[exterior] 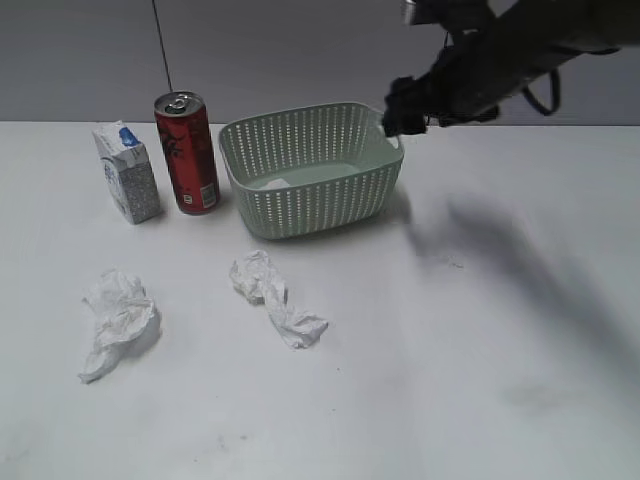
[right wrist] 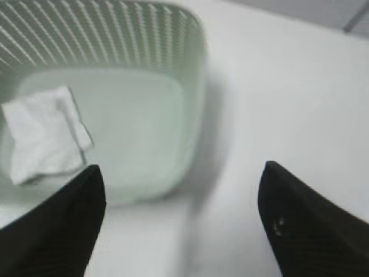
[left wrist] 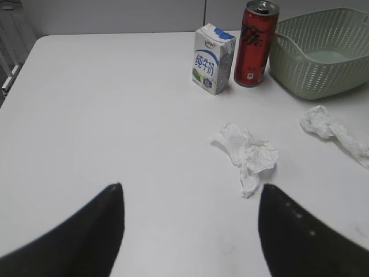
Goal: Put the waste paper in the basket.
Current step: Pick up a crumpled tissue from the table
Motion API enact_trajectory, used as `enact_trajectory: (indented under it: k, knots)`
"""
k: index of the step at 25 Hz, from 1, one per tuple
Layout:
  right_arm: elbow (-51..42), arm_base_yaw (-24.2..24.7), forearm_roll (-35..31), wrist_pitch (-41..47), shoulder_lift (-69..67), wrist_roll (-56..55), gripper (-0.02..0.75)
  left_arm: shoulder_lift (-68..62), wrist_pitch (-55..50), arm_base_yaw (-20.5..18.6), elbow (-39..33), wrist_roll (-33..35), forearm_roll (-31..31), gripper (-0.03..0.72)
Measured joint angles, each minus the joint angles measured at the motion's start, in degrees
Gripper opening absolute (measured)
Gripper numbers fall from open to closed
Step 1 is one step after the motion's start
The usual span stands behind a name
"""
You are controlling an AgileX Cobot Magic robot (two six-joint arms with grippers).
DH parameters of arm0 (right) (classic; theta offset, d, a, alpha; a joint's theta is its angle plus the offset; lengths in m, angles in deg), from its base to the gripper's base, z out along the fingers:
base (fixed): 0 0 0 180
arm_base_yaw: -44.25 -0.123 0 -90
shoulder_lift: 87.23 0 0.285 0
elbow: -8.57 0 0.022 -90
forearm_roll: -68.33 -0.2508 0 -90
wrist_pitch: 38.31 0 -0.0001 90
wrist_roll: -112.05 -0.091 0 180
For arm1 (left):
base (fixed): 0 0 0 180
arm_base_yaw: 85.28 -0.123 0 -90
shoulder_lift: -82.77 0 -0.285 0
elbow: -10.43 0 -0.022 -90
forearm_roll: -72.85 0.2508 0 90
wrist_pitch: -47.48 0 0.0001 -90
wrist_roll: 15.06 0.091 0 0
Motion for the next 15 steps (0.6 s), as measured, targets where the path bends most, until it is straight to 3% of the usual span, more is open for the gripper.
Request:
enact_trajectory:
  k: [7,13,15]
  knots:
    - [2.81,11.91,1.52,23.06,0.29,-1.64,0.575,0.0,0.0,0.0,0.0,0.0,0.0,0.542]
    - [2.98,13.43,14.21,39.14,0.53,-1.69,0.572,0.0,0.32,0.0,0.11,0.0,-0.36,0.541]
    - [2.31,13.43,15.3,41.66,1.16,-2.3,0.572,-0.28,1.27,0.0,0.59,0.0,-0.53,0.541]
